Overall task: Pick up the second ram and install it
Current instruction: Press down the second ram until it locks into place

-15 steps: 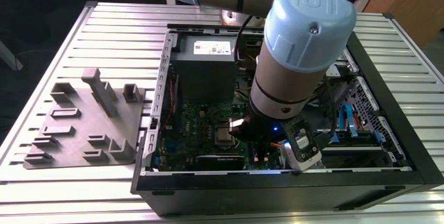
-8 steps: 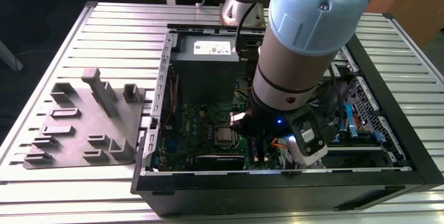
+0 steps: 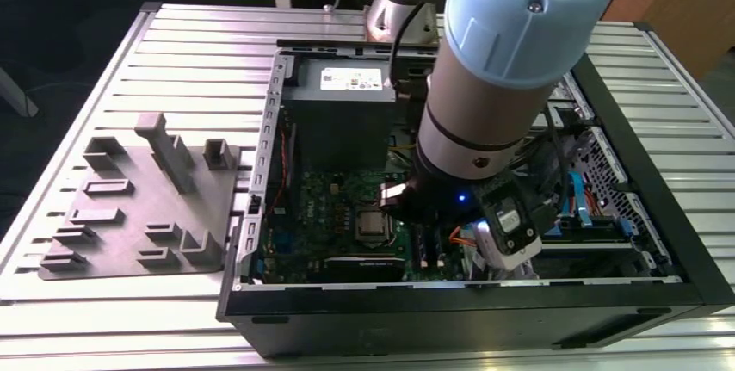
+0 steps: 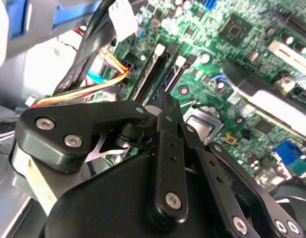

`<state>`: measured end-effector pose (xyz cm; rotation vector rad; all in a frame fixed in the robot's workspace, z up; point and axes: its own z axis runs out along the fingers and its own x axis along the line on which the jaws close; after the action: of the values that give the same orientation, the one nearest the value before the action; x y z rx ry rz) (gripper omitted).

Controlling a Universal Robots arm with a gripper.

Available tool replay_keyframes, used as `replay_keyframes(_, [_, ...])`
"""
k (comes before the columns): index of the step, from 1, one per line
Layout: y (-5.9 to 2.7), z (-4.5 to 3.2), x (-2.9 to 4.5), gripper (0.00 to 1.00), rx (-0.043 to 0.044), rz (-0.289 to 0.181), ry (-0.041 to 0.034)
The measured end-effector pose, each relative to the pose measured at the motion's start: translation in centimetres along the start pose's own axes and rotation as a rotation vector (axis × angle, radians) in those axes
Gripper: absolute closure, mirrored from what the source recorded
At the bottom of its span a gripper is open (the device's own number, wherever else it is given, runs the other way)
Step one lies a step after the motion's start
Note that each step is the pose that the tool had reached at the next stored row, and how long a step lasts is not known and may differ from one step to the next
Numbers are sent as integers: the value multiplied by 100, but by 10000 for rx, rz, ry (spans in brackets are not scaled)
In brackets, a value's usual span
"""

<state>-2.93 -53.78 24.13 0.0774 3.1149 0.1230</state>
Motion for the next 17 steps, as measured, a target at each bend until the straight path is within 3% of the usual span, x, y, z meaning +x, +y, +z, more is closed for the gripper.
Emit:
replay_keyframes(11, [258, 12, 13, 93, 0, -1, 0])
replay_keyframes(17, [316, -125, 12, 93, 1, -2, 1])
